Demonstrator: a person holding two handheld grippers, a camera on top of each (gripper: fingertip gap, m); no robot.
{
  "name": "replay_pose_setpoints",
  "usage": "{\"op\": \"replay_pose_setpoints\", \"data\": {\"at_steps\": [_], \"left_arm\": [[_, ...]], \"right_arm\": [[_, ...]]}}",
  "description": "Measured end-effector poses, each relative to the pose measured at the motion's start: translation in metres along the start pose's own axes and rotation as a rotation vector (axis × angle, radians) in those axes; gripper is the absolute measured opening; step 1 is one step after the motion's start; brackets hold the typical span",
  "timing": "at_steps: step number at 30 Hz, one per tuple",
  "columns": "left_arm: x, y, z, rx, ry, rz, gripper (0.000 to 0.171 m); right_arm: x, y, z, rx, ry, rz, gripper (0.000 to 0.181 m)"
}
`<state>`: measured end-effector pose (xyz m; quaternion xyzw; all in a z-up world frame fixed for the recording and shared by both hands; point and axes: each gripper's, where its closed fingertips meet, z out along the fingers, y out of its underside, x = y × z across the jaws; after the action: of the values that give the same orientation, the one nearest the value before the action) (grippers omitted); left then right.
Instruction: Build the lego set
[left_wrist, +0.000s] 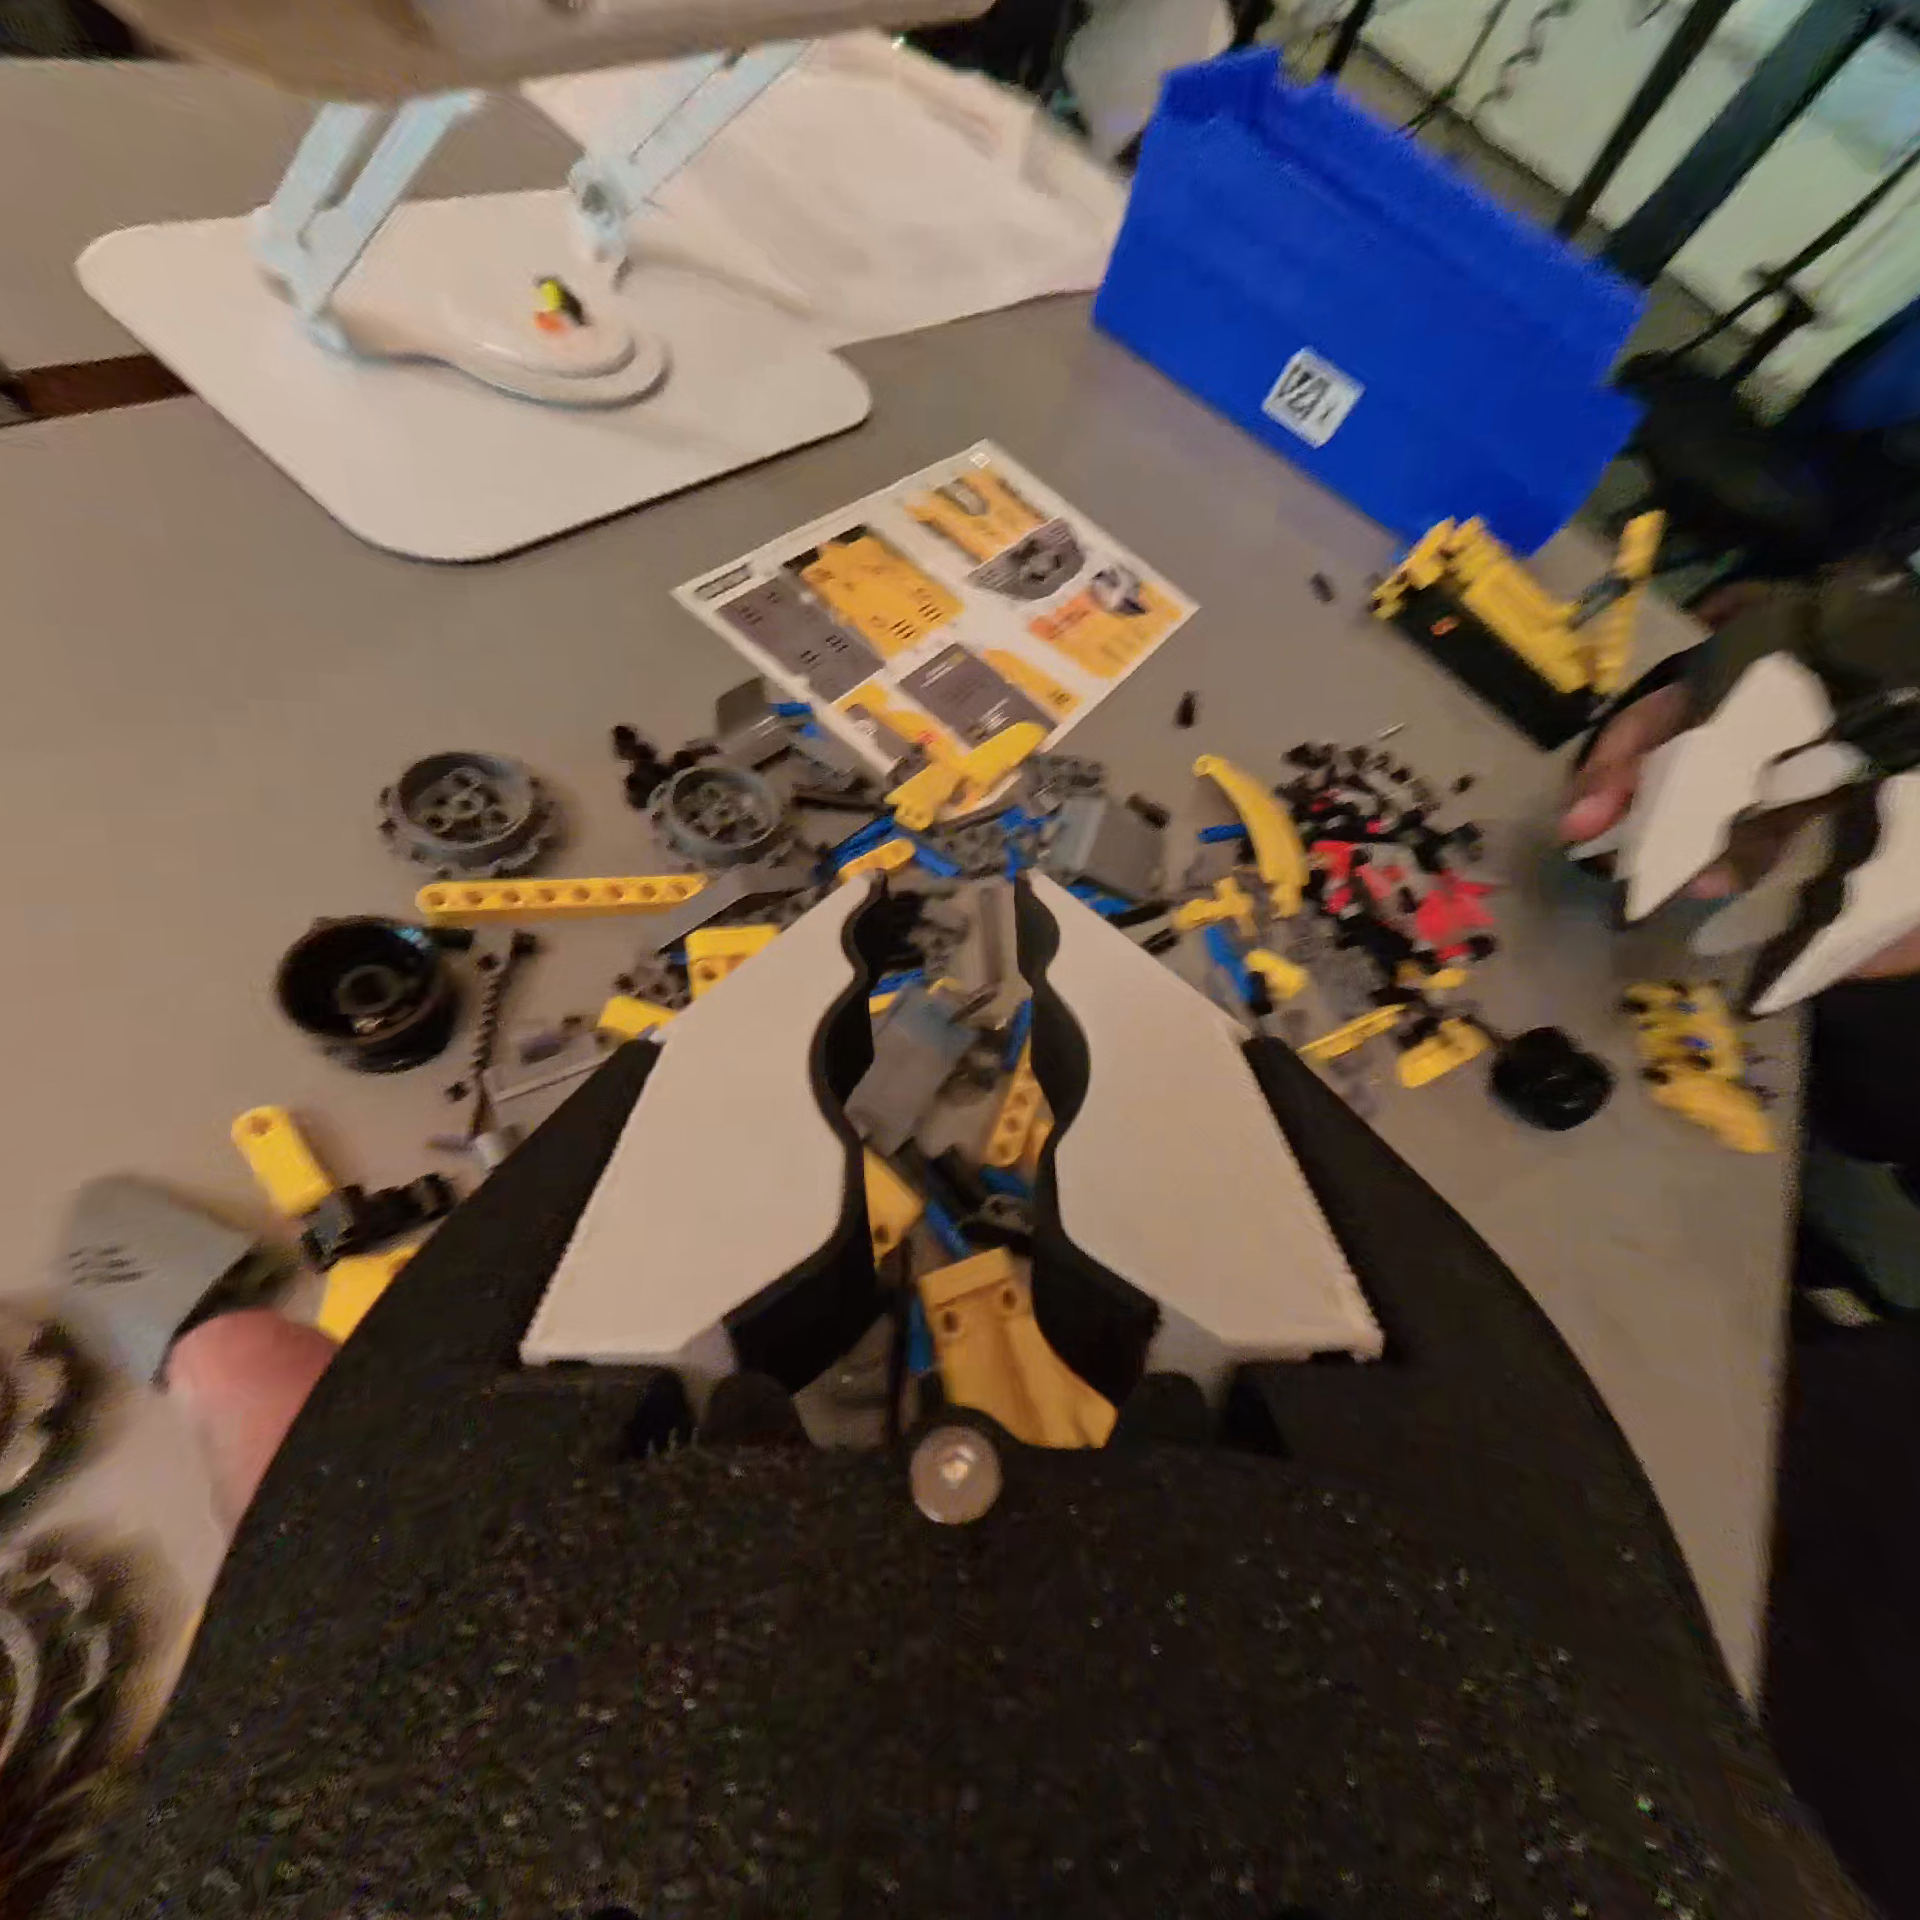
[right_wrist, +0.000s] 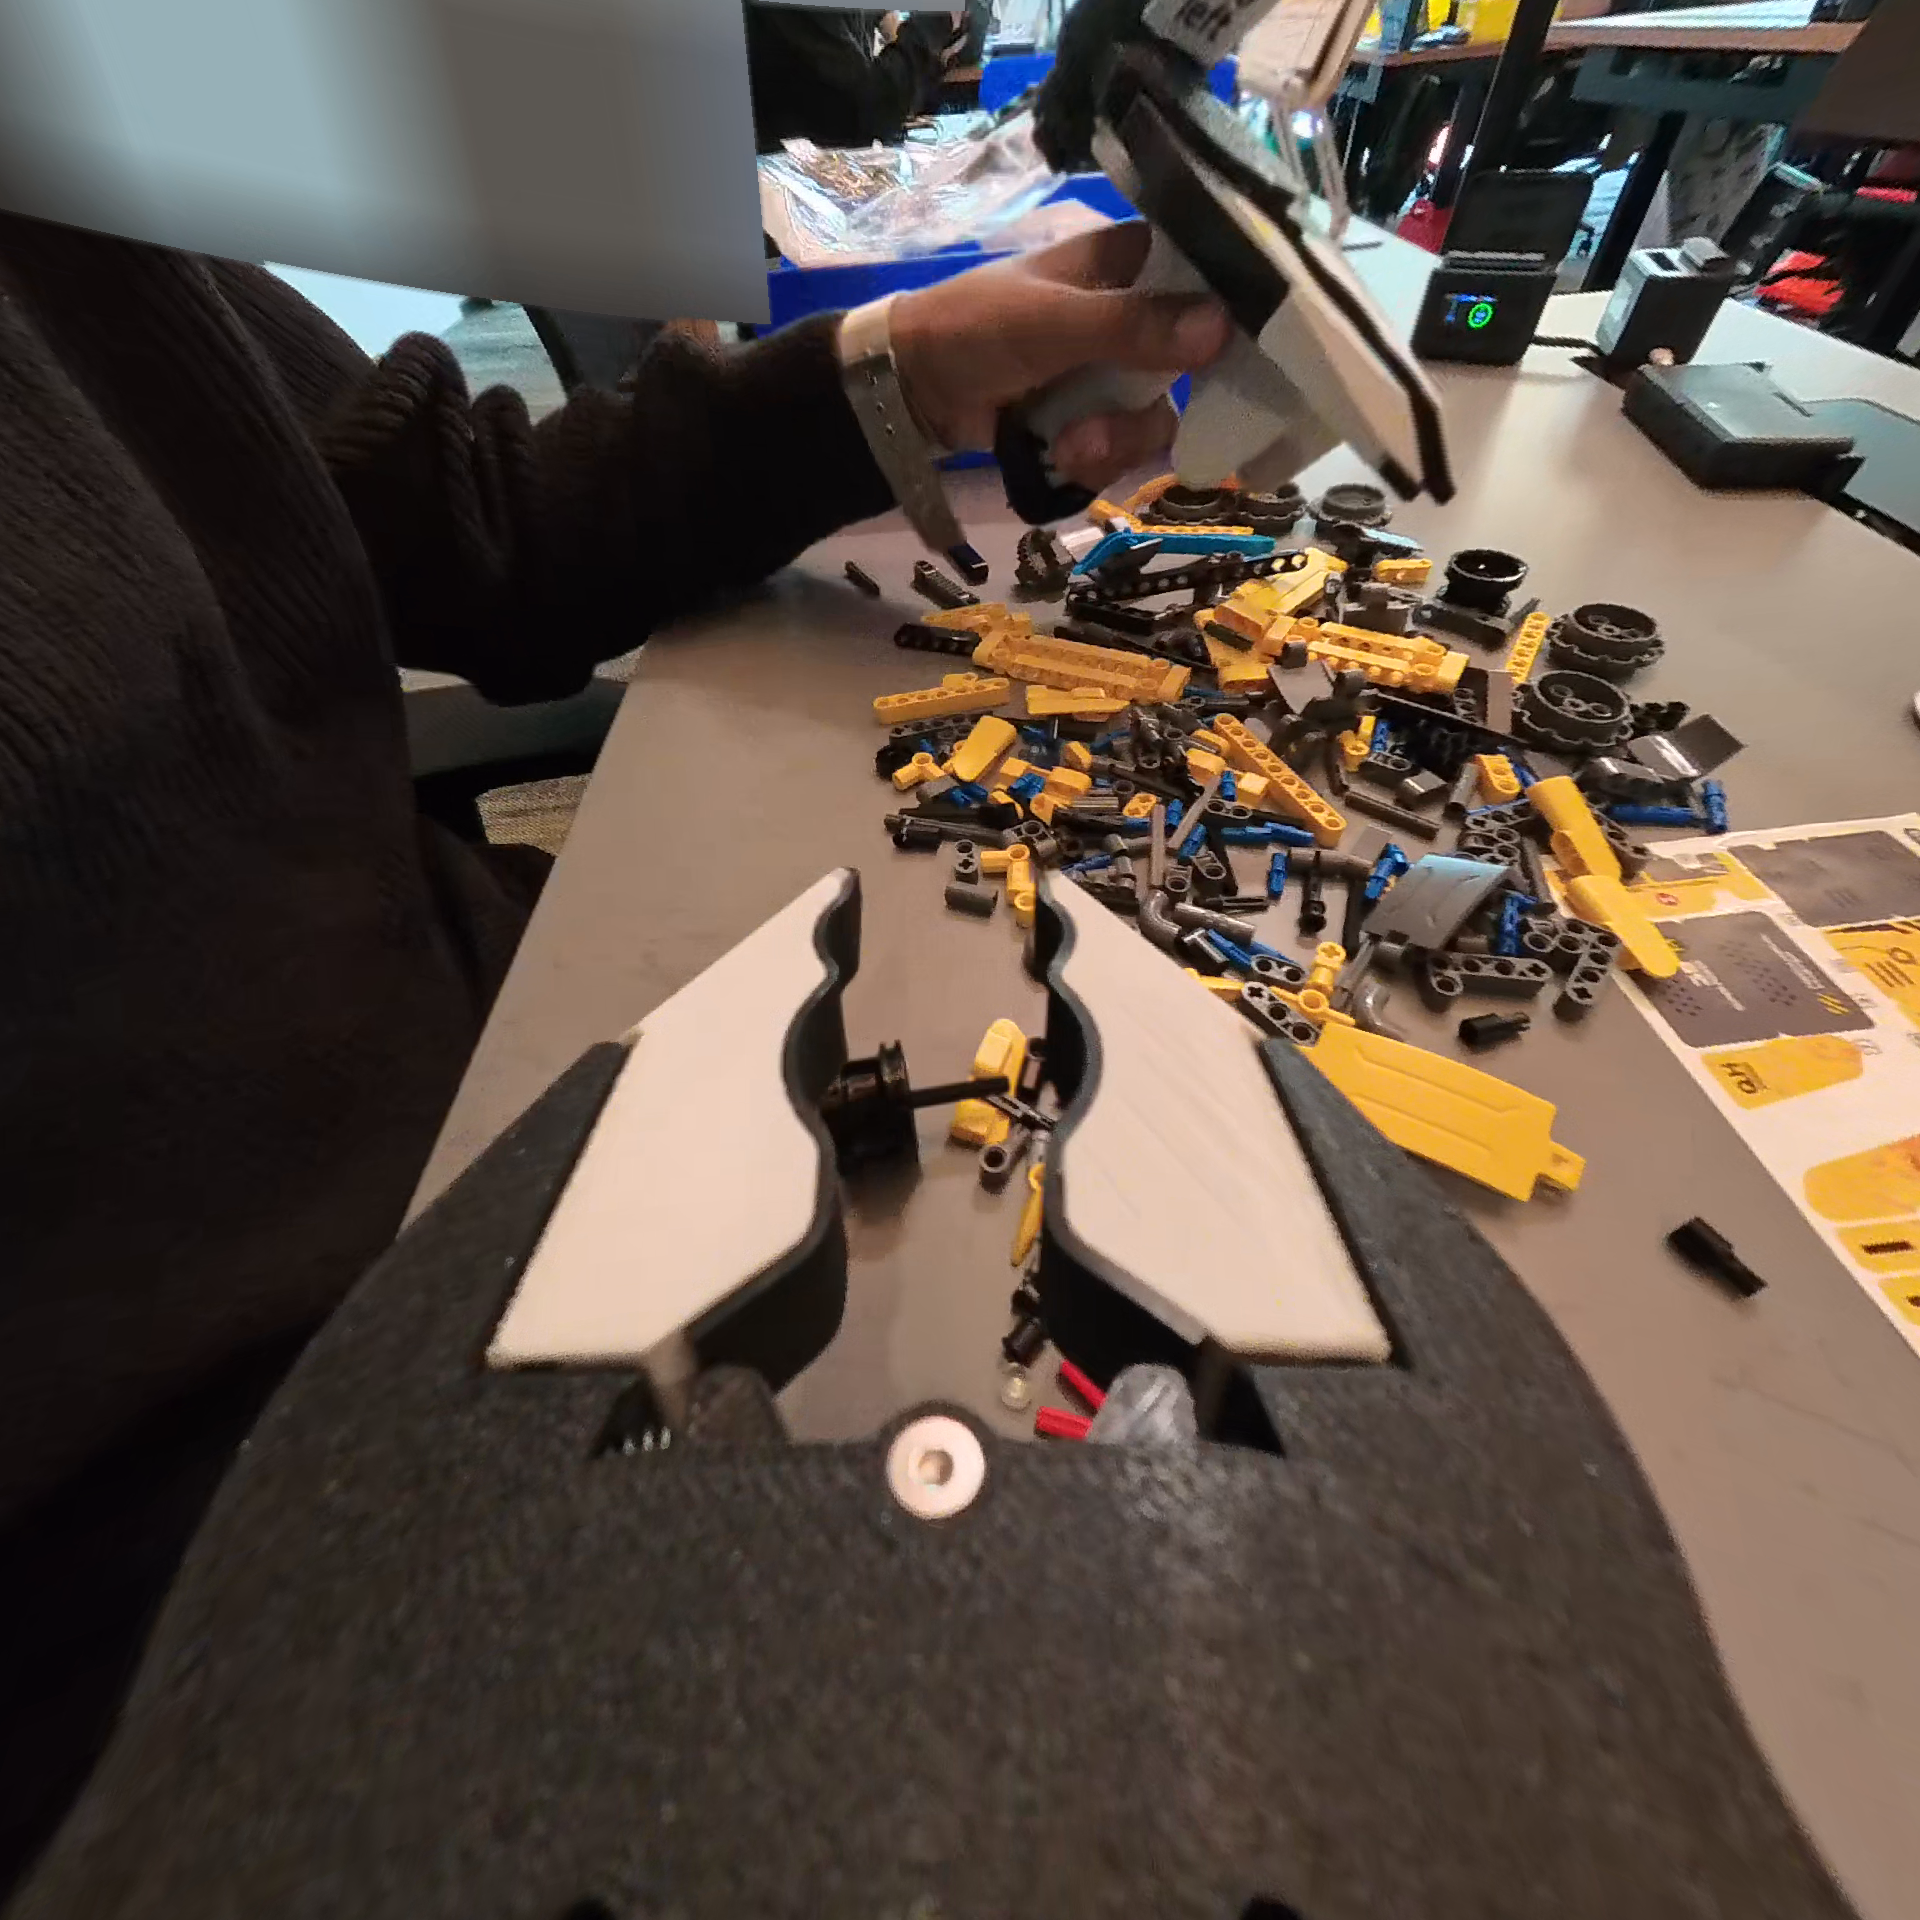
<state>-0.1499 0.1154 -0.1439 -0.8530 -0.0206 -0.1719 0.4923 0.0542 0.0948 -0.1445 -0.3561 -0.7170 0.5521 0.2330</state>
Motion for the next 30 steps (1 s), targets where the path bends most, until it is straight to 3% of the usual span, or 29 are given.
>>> {"op": "replay_pose_setpoints", "data": {"at_steps": [4,8,22,24,25,30], "left_arm": [[-0.042,0.027,-0.006,-0.137,-0.331,0.219,0.044],[-0.036,0.046,0.004,-0.219,-0.222,0.123,0.044],[-0.052,0.064,0.007,-0.338,-0.318,0.110,0.043],[-0.053,0.063,0.007,-0.336,-0.320,0.105,0.039],[-0.051,0.063,0.007,-0.333,-0.308,0.103,0.026],[-0.045,0.063,0.007,-0.325,-0.269,0.110,0.024]], "right_arm": [[0.004,0.007,0.003,-0.042,0.021,-0.001,0.033],[0.015,0.021,0.004,-0.115,0.091,-0.057,0.033],[0.018,0.015,0.000,-0.113,0.142,-0.082,0.032],[0.019,0.017,-0.001,-0.127,0.152,-0.088,0.032],[0.019,0.017,-0.001,-0.123,0.153,-0.088,0.032],[0.020,0.022,0.000,-0.153,0.155,-0.083,0.032]]}}
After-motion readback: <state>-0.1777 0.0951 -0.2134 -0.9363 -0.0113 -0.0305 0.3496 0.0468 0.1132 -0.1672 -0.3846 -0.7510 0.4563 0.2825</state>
